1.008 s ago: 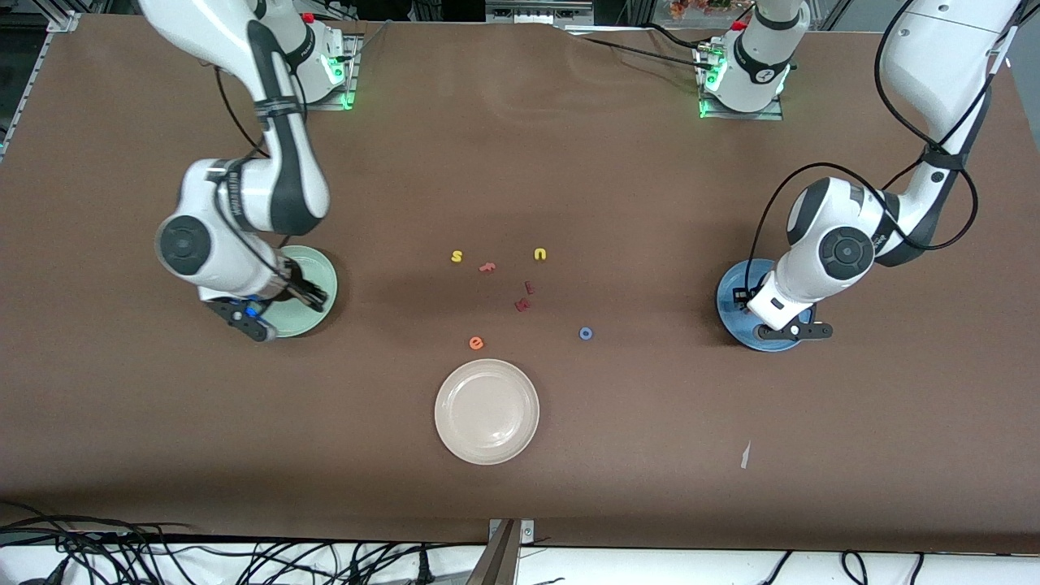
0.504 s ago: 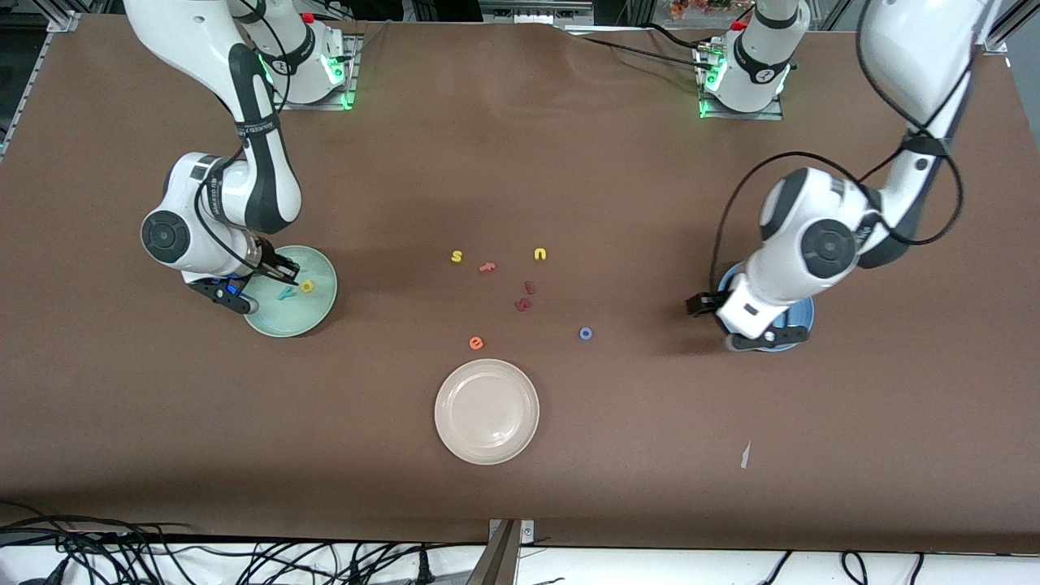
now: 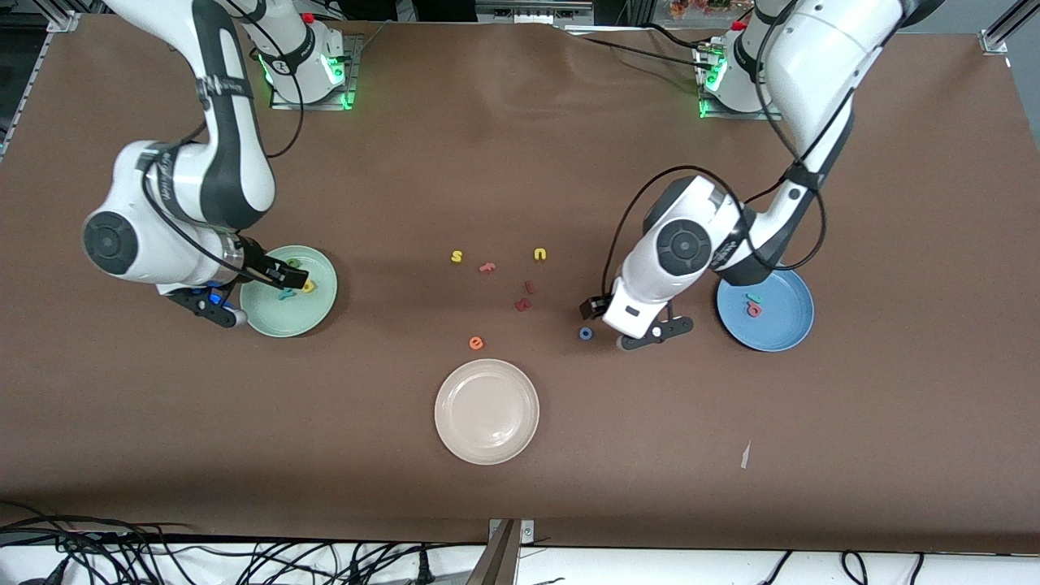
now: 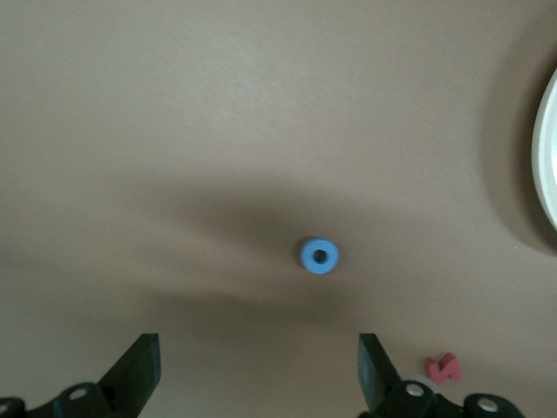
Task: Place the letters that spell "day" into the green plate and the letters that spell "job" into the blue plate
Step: 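Drop green 6 on the green plate while the left gripper grasps blue o, then carry the blue o to the blue plate and release it with the left gripper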
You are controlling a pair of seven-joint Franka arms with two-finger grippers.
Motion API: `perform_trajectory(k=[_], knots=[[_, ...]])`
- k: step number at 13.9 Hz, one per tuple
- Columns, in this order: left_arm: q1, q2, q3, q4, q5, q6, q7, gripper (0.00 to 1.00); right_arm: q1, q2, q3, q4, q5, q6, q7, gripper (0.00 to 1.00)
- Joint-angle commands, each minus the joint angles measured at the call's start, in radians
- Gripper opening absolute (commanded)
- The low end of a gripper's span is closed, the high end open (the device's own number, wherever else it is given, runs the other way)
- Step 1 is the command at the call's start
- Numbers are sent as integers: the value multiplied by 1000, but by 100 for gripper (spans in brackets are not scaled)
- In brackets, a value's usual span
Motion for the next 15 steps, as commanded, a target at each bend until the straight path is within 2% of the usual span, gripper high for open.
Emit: perform_trajectory(k=[1, 3, 5, 7, 9, 11, 13, 15], knots=[[-112, 80, 104, 115, -5, -21, -50, 100, -2, 11, -16, 104, -7, -35, -63, 100], [-191, 134, 184, 172, -8, -18, -87, 98, -7, 8, -38, 153, -39, -44, -168, 100], [-200, 157, 190, 192, -8, -15, -92, 94, -5, -5, -84, 208, -40, -97, -249, 100], [-202, 186, 190, 219, -9, -14, -95, 90, -4, -5, -136, 299, -47, -233, -343, 100], [-211, 221, 190, 259, -8, -14, -115, 85, -4, -21, -178, 317, -71, -288, -377, 100], [-213, 229, 192, 264, -8, -14, -116, 75, -4, -46, -180, 307, -71, -315, -459, 100], [-216, 238, 192, 264, -8, -12, -135, 71, 3, -42, -177, 307, -74, -309, -466, 100], [-222, 242, 193, 264, -6, 5, -155, 62, 9, -40, -174, 313, -94, -300, -467, 100]])
